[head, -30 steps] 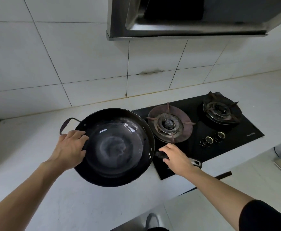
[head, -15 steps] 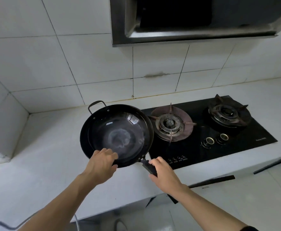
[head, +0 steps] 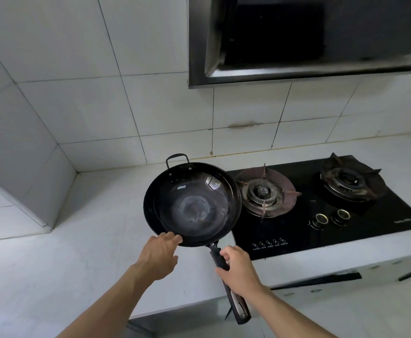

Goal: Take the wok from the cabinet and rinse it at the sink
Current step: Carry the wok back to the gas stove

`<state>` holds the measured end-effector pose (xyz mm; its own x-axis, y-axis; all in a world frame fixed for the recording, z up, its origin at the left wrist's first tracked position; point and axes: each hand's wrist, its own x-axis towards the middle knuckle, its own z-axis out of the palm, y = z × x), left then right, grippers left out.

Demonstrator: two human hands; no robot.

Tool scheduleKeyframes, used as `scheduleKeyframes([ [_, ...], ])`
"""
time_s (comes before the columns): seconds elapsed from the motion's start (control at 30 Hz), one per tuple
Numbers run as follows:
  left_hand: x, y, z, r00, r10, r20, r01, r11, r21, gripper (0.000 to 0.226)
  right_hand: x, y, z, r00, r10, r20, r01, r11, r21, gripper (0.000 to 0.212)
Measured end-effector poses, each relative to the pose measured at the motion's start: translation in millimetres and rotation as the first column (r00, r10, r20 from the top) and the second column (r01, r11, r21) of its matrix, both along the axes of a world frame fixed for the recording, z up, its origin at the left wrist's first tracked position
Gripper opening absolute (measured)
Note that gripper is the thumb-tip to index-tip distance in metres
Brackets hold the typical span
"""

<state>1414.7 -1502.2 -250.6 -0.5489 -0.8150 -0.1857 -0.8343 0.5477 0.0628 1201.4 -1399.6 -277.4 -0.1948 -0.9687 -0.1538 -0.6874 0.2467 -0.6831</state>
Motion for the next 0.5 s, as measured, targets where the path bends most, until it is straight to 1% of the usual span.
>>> scheduleKeyframes([
  [0.13,9,-5,-2,0.999,-0.022,0.027,0.022,1.0,-0.005,0.043,24,-2,0,0.997,-0.067,-0.033,0.067,0.998,0.002,0.021],
  [0.2,14,-9,-5,1.0,-0.02,0.017,0.02,1.0,-0.011,0.043,37,-4,1,0.994,-0.092,-0.056,0.092,0.996,-0.005,0.017],
  [0.27,20,-13,-11,1.0,-0.025,-0.015,0.025,1.0,-0.019,0.048,48,-10,2,0.991,-0.109,-0.079,0.109,0.994,-0.007,0.017],
  [0.37,25,-20,-22,0.993,0.004,-0.117,-0.006,1.0,-0.013,0.059,57,-22,3,0.984,-0.131,-0.123,0.13,0.991,-0.023,0.012],
  [0.5,31,-22,-31,0.989,0.024,-0.149,-0.025,1.0,-0.005,0.067,61,-33,5,0.98,-0.152,-0.131,0.154,0.988,0.002,0.031],
])
